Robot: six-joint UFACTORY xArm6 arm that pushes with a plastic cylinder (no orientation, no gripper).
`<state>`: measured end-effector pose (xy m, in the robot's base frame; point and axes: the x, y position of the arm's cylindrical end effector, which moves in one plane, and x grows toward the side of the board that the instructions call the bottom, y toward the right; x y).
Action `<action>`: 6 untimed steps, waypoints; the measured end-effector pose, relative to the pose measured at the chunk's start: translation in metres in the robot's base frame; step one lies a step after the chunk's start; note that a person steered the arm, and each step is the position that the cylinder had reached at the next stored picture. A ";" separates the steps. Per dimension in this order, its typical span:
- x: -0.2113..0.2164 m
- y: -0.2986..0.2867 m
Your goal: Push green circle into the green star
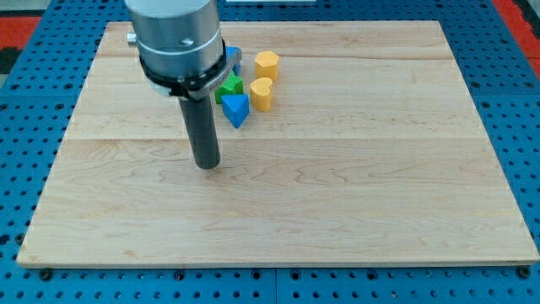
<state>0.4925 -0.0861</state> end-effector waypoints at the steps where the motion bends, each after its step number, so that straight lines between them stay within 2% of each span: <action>1: -0.003 -0.059; 2: -0.034 -0.129; 3: -0.077 -0.162; 4: -0.105 -0.151; 6: -0.091 -0.073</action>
